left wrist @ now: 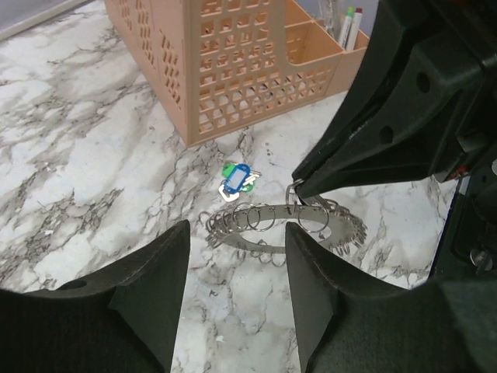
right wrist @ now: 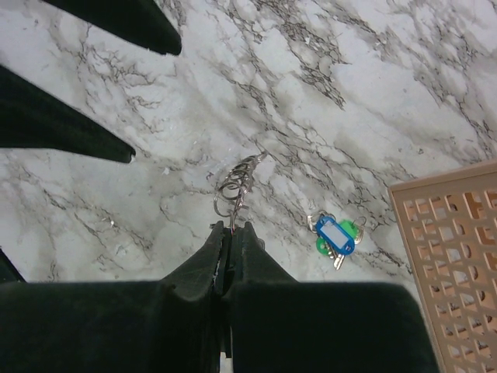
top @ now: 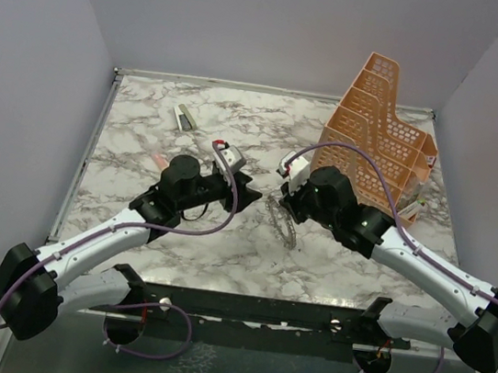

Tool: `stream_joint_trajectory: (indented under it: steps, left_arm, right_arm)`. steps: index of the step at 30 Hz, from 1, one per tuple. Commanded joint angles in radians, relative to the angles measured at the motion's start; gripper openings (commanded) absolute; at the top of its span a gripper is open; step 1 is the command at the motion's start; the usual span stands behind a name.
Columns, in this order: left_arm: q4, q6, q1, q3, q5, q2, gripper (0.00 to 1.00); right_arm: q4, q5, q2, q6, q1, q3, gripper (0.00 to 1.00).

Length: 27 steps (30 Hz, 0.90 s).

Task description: Remove the keys from the keyring

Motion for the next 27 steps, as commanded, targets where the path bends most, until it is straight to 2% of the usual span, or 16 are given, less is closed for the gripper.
stream_joint_trajectory:
  steps: [1,16,27]
  left_arm:
    - [-0.006,0.031,-0.041,-0.031,0.024,0.0,0.53]
    - [0.095,0.003,-0.055,-0.032,0.104,0.076,0.32]
    - [0.133,-0.019,-0.057,-0.01,0.184,0.159,0.25]
  right_arm:
    - [0.061,-0.011,-0.01,0.027,0.001,-0.006,0.0]
    - [0.064,-0.023,0.011,0.036,0.0,0.005,0.01]
    - [0.074,-0.032,0.037,0.038,0.0,0.015,0.0]
